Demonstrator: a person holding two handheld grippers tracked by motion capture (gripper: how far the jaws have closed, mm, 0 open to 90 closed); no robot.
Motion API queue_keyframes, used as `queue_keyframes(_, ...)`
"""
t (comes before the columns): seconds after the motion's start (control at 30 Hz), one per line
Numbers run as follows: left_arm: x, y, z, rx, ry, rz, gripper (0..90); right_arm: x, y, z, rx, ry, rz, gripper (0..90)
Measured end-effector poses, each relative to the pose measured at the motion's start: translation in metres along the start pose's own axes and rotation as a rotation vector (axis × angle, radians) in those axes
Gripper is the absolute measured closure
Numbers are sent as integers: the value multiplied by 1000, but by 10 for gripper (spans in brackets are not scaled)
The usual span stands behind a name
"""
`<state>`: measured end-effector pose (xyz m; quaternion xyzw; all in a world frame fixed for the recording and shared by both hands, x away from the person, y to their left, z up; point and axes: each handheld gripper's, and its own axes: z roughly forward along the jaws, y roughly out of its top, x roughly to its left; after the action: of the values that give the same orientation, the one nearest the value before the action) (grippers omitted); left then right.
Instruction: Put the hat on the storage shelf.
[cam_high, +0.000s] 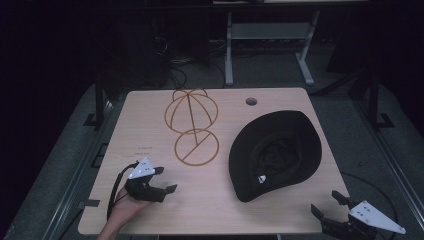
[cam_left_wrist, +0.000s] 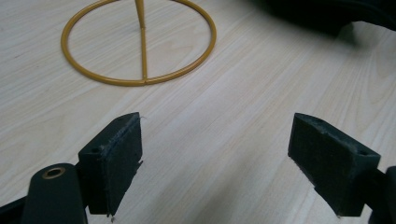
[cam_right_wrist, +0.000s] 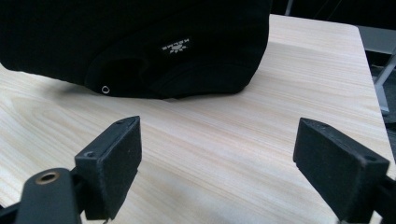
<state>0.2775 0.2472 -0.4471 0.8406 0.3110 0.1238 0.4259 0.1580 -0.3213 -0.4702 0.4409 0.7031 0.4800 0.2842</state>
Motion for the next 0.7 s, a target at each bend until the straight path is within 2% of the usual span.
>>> queue_keyframes(0.23, -4, 2, 4, 8, -23, 14, 173, -2, -1, 3, 6, 9, 10, 150)
queue_keyframes(0.5, -14, 8, 2, -2, -51, 35, 173, 2, 2, 1, 8, 2, 4, 150)
queue_keyframes(0.7, -24, 18, 1, -18, -80, 60, 173, 4, 2, 3, 11, 2, -6, 150)
